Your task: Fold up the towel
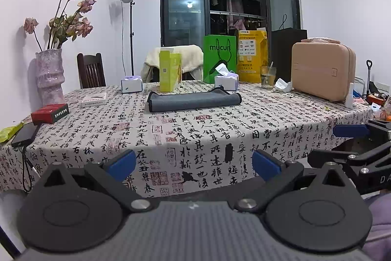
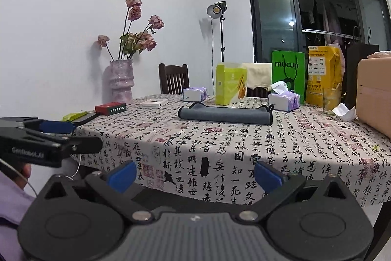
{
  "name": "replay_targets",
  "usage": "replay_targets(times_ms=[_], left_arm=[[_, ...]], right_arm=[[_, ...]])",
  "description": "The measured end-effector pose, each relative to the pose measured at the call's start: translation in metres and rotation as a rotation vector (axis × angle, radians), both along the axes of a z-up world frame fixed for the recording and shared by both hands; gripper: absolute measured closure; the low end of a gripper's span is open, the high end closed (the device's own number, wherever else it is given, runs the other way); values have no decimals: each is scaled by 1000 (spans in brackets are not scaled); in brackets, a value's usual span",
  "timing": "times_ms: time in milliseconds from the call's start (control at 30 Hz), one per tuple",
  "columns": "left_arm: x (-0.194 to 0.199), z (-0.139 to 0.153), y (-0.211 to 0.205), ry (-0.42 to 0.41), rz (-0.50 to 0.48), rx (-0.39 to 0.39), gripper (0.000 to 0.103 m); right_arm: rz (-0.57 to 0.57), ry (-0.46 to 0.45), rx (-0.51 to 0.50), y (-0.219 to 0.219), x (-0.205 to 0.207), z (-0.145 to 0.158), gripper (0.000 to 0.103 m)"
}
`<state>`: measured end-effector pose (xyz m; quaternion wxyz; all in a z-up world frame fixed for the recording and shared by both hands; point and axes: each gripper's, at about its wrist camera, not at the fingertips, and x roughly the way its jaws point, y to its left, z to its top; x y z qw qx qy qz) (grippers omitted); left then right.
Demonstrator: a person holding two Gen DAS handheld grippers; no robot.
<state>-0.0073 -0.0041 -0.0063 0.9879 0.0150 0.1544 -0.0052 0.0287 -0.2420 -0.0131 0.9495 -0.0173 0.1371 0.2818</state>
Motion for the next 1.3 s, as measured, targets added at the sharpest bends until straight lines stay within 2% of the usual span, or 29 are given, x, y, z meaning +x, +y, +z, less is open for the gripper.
replay_targets(times_ms=[1300], left_arm=[[2,-2,-3,4,-8,-2,0]], right_arm=[[-18,0,-3,2,2,0,0]])
